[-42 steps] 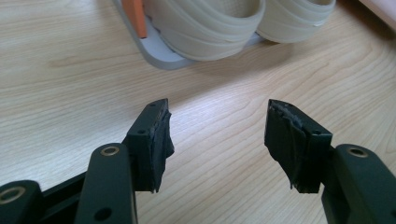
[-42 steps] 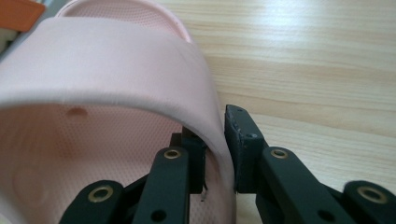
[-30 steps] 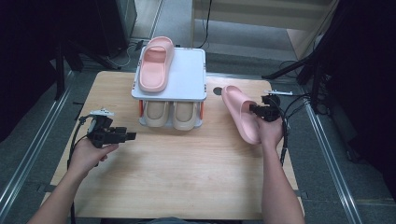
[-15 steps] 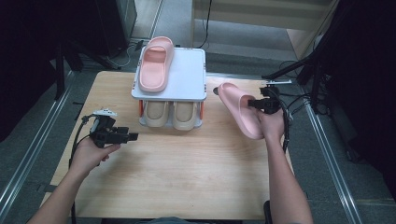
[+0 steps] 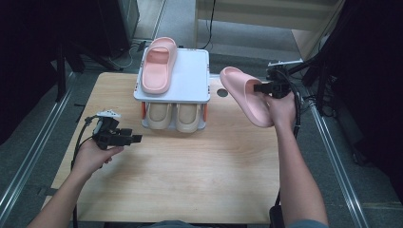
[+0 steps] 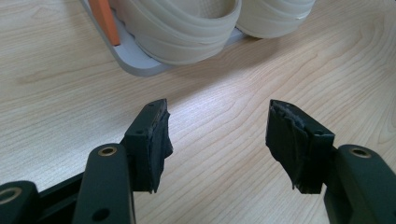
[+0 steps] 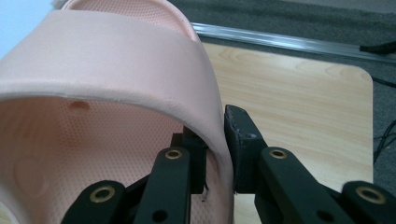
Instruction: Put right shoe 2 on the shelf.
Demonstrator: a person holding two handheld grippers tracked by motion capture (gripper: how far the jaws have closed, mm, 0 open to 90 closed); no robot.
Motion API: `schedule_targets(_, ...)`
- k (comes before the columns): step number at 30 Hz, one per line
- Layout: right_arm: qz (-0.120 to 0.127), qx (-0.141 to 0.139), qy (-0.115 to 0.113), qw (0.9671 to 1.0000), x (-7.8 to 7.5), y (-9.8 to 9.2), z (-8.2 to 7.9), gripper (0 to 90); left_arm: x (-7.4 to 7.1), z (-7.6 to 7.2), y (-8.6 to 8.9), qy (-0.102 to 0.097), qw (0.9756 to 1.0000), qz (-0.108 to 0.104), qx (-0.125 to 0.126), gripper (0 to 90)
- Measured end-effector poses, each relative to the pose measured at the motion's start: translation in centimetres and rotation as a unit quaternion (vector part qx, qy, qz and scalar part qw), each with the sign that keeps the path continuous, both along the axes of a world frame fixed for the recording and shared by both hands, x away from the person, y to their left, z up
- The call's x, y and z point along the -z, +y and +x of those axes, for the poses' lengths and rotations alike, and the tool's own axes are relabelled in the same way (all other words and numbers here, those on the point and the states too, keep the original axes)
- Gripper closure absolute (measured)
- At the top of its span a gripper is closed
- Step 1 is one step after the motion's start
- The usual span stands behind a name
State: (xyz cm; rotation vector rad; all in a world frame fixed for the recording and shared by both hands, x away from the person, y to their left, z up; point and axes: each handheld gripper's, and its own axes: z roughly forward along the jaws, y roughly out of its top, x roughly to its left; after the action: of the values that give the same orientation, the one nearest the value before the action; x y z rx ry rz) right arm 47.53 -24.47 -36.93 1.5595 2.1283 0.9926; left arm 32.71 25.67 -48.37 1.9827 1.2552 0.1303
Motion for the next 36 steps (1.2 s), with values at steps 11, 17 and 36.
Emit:
schedule_targets(11, -0.014, -0.025, -0.016, 0.9995, -4.5, 4.2, 1.8, 78.2, -0.1, 0.2, -0.5, 0.000, 1.0000, -0.003, 0.008, 39.8)
schedule_targets(17, -0.039, -0.024, -0.021, 0.9987, -4.8, 8.3, 4.3, 78.1, -0.2, 0.4, -0.8, -0.003, 0.9998, 0.000, 0.020, 39.9)
schedule_targets(36, -0.071, 0.013, -0.009, 0.9973, -3.6, 15.5, 7.7, 73.6, -0.6, 0.3, -0.9, -0.012, 0.9994, -0.009, 0.032, 40.7)
